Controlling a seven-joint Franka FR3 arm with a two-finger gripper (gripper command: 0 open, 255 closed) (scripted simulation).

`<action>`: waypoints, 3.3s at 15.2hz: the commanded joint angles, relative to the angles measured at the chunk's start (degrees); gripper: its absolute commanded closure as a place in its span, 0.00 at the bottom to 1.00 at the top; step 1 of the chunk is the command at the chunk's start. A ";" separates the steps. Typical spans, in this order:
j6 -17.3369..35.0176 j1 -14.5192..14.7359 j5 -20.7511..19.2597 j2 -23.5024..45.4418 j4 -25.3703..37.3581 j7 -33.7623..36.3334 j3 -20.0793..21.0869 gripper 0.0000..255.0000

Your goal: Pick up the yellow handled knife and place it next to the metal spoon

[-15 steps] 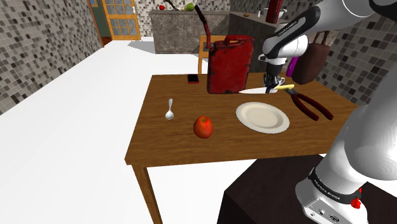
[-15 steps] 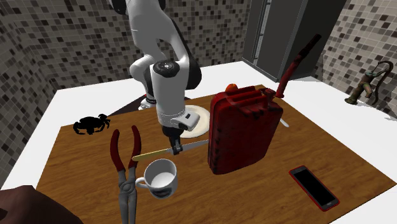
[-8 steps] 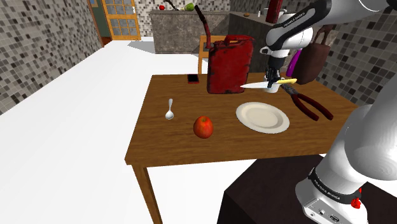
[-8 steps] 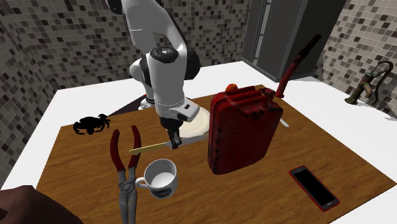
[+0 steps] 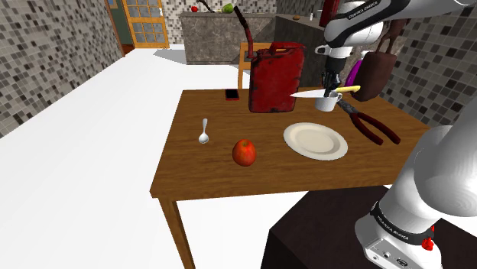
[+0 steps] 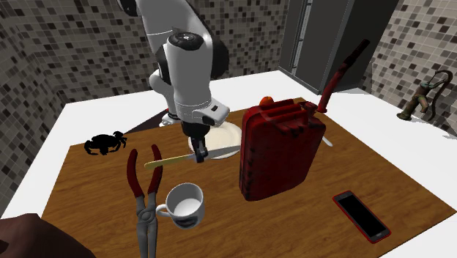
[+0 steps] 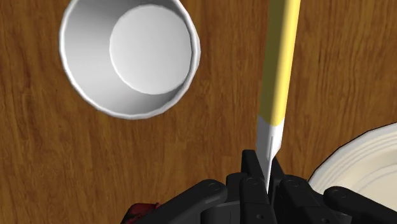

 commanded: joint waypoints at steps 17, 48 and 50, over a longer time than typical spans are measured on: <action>-3.05 7.57 -1.02 -5.46 -3.28 21.98 13.87 1.00; 8.00 16.88 6.47 8.87 -1.69 38.21 24.67 1.00; 9.50 16.84 6.81 9.75 -2.35 37.98 24.67 1.00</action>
